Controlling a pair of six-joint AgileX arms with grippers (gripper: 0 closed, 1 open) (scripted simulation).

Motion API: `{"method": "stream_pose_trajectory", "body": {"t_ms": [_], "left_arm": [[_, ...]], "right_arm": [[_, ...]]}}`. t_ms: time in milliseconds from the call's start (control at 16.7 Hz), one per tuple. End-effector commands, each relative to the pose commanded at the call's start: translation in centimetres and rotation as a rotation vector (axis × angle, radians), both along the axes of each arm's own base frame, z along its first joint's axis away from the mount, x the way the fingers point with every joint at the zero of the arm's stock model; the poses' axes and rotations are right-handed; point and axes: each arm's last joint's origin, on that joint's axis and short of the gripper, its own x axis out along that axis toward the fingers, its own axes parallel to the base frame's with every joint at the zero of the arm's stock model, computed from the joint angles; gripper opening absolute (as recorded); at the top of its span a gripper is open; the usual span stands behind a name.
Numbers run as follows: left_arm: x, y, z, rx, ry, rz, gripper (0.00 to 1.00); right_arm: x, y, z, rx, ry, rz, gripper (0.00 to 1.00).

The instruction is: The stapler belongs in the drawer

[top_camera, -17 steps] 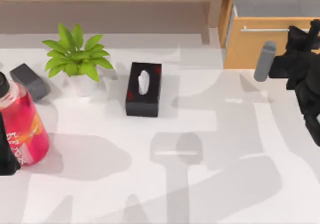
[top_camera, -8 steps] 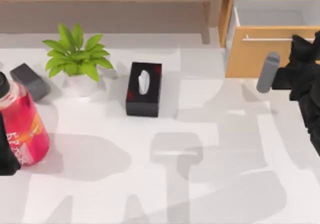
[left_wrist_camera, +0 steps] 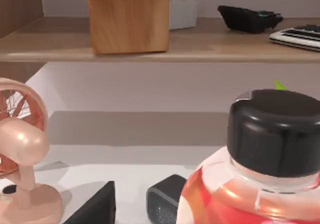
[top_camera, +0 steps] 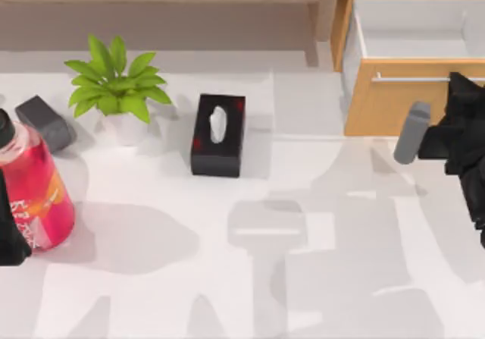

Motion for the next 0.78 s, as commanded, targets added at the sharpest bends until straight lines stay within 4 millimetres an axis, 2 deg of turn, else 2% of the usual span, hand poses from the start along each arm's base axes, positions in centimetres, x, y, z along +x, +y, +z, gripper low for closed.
{"method": "stream_pose_trajectory", "body": {"t_ms": [180,420,540,780], "left_arm": [[0.0,0.0,0.0,0.000,0.000,0.000,1.00],[0.0,0.0,0.0,0.000,0.000,0.000,1.00],[0.0,0.0,0.0,0.000,0.000,0.000,1.00],[0.0,0.0,0.0,0.000,0.000,0.000,1.00]], "right_arm": [[-1.1,0.2,0.1,0.002,-0.007,0.004,0.00],[-4.9,0.1,-0.2,-0.003,0.007,-0.001,0.00],[-6.1,0.1,0.0,-0.001,0.002,0.000,0.00],[-6.3,0.1,0.0,0.000,0.000,0.000,0.00]]}}
